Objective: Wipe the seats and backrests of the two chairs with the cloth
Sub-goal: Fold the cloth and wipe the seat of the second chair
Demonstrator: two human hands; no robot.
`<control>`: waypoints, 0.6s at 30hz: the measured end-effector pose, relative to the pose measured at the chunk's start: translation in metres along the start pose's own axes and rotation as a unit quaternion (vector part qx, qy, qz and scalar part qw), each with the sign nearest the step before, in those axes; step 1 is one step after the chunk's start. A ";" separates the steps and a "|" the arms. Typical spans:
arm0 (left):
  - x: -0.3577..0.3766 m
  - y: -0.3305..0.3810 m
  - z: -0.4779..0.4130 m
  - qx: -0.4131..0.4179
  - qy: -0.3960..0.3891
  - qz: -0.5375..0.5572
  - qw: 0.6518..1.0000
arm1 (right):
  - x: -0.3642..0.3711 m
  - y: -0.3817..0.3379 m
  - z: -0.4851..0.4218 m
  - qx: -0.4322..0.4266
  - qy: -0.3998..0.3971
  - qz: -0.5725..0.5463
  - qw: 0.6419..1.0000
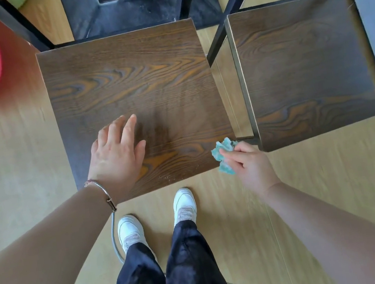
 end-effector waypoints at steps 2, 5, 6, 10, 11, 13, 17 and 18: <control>0.000 -0.009 0.005 0.005 0.002 -0.008 1.000 | 0.004 -0.007 -0.002 0.050 0.045 -0.023 0.997; -0.001 -0.027 0.013 0.002 0.009 -0.012 1.000 | 0.022 -0.026 -0.003 0.134 0.131 -0.044 0.981; -0.002 -0.033 0.016 -0.003 0.014 -0.009 1.000 | 0.029 -0.034 -0.002 0.147 0.146 -0.049 0.977; -0.006 -0.058 0.027 -0.029 0.028 0.016 0.999 | 0.062 -0.073 0.006 0.114 0.128 -0.054 0.984; -0.007 -0.064 0.030 -0.031 0.029 0.020 0.999 | 0.071 -0.086 0.010 0.093 0.113 -0.051 0.988; -0.009 -0.077 0.038 -0.031 0.036 0.025 0.999 | 0.093 -0.114 0.014 0.063 0.089 -0.054 0.993; -0.016 -0.106 0.053 -0.042 0.050 0.029 0.997 | 0.139 -0.166 0.016 0.044 0.060 -0.072 0.995; -0.019 -0.113 0.056 -0.047 0.053 0.029 0.997 | 0.148 -0.177 0.017 0.042 0.054 -0.076 0.995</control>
Point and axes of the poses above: each hand's wrist, its own z-axis away from the middle knuckle, its own x-axis out of the palm, y = z × x, the point moved 1 cm from there along -z, towards the middle knuckle, and after that the axes turned 3 degrees about -z, right-handed, at the moved point
